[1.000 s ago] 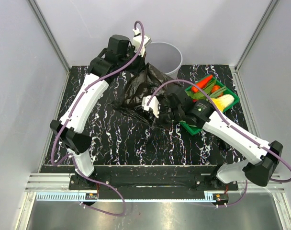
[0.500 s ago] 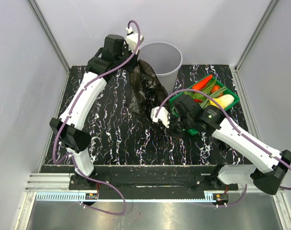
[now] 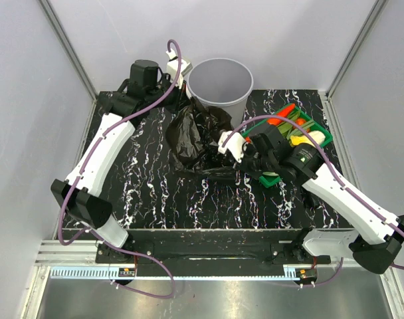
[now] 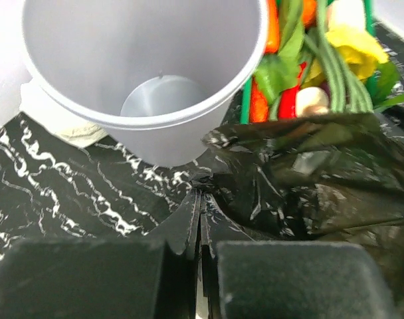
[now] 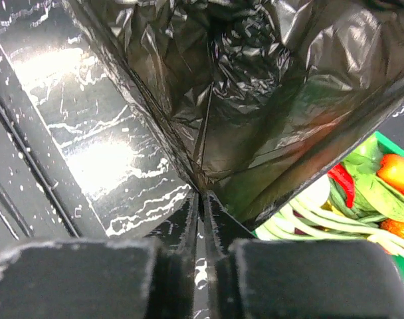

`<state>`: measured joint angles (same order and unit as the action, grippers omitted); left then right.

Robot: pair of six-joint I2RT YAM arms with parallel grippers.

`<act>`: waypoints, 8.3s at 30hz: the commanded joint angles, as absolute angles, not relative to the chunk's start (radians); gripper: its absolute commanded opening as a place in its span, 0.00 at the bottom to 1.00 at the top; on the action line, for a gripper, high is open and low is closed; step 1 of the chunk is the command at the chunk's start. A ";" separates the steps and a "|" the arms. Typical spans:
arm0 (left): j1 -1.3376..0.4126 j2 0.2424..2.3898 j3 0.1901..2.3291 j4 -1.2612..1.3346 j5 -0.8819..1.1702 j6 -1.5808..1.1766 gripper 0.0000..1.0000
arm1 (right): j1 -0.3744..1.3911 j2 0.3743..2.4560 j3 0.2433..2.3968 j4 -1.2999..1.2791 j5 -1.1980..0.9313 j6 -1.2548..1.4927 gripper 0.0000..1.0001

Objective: Put the trash bags into the trash bin

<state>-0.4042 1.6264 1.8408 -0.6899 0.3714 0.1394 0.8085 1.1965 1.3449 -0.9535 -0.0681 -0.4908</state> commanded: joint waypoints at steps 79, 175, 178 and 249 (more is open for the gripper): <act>-0.261 1.376 1.973 -0.796 0.046 0.456 0.00 | 0.535 1.866 2.233 -0.951 -0.184 -0.649 0.86; -0.041 1.295 2.077 -0.764 0.192 0.286 0.00 | 0.930 1.649 1.995 -0.723 -0.112 -0.223 0.64; -0.041 1.261 2.036 -0.720 0.245 0.232 0.00 | 0.870 1.677 2.055 -0.696 -0.219 -0.108 0.66; -0.158 1.206 1.628 -0.372 0.677 -0.032 0.00 | 0.635 1.408 1.862 -0.868 -0.083 -0.256 0.00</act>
<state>-0.1219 1.2621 1.6249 -0.3359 0.6800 -0.1173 0.6502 1.5028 1.8839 -0.8230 -0.0669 -0.2161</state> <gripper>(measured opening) 0.012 0.008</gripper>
